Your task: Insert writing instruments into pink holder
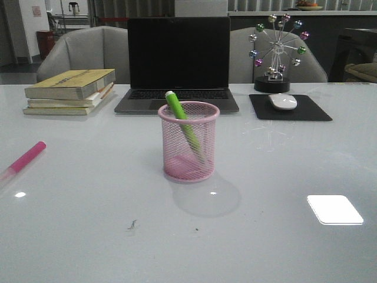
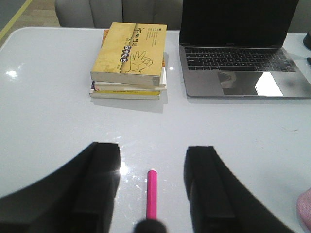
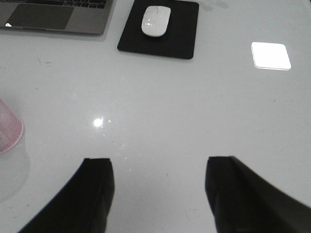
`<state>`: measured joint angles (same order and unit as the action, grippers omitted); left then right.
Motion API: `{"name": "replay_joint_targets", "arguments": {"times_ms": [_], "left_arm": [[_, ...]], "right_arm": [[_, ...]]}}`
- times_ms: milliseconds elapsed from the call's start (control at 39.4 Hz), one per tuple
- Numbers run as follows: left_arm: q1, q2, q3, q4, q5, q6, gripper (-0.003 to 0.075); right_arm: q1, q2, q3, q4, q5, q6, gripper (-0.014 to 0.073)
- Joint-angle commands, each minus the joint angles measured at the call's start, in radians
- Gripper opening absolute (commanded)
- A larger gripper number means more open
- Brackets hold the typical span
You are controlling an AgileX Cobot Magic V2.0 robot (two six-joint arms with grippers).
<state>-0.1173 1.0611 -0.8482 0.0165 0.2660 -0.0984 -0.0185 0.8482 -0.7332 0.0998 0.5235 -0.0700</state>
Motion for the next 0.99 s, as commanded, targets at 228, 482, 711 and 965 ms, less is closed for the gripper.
{"name": "replay_joint_targets", "arguments": {"times_ms": [228, 482, 711, 965], "left_arm": [[-0.003, 0.102, -0.135, 0.002, 0.108, 0.002, 0.0374], [-0.003, 0.258, -0.275, 0.002, 0.205, 0.067, 0.0374], [-0.003, 0.413, -0.409, 0.002, 0.277, 0.069, 0.0374], [-0.003, 0.613, -0.578, 0.002, 0.476, 0.069, 0.0375]], "right_arm": [[-0.008, -0.015, -0.028, -0.01, -0.048, -0.009, 0.0518], [-0.008, -0.015, -0.028, -0.01, -0.048, -0.009, 0.0518], [-0.008, -0.015, -0.028, -0.01, -0.048, -0.009, 0.0518], [-0.008, -0.015, -0.028, -0.011, -0.048, -0.009, 0.0518]]}}
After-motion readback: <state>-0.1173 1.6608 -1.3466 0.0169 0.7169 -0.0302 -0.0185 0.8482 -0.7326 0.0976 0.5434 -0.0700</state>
